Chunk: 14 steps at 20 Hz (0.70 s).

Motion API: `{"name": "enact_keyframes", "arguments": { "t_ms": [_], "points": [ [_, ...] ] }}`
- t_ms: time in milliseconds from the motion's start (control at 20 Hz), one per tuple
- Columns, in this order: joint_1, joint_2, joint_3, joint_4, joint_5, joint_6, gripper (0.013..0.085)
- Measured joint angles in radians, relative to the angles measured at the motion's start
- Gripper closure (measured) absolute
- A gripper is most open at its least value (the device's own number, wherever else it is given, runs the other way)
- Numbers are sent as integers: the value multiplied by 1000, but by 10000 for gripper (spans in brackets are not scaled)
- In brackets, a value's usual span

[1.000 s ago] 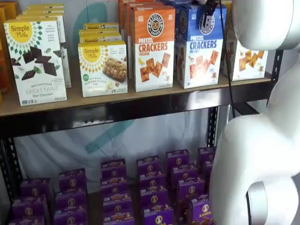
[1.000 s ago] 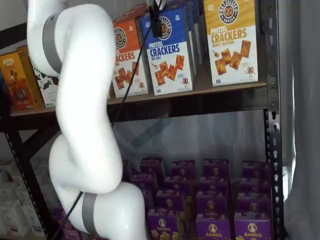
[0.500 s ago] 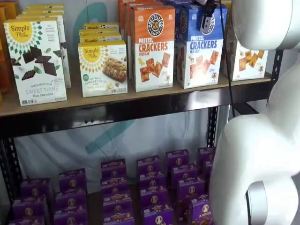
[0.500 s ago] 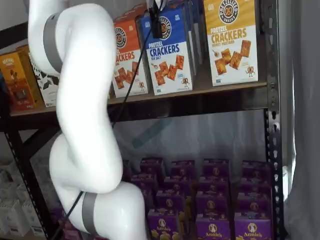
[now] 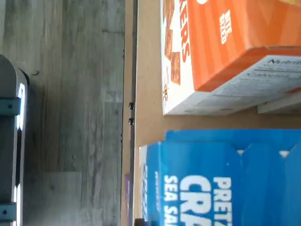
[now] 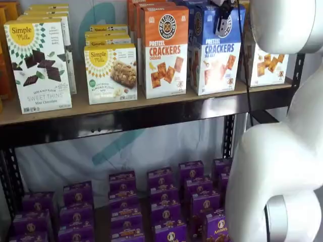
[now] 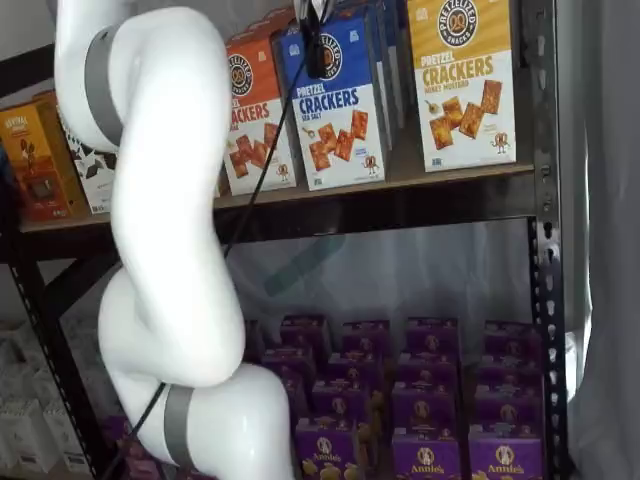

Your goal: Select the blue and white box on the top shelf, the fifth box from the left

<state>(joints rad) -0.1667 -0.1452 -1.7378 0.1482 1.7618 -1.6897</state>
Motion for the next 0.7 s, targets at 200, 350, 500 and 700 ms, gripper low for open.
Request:
{"name": "enact_keyframes", "arguments": {
  "t_ms": [200, 350, 500, 700],
  "points": [
    [-3, -4, 4, 0, -1, -3, 410],
    [-5, -8, 10, 1, -5, -5, 410],
    [-10, -9, 6, 12, 3, -6, 410],
    [-14, -16, -1, 18, 18, -5, 410]
  ]
}}
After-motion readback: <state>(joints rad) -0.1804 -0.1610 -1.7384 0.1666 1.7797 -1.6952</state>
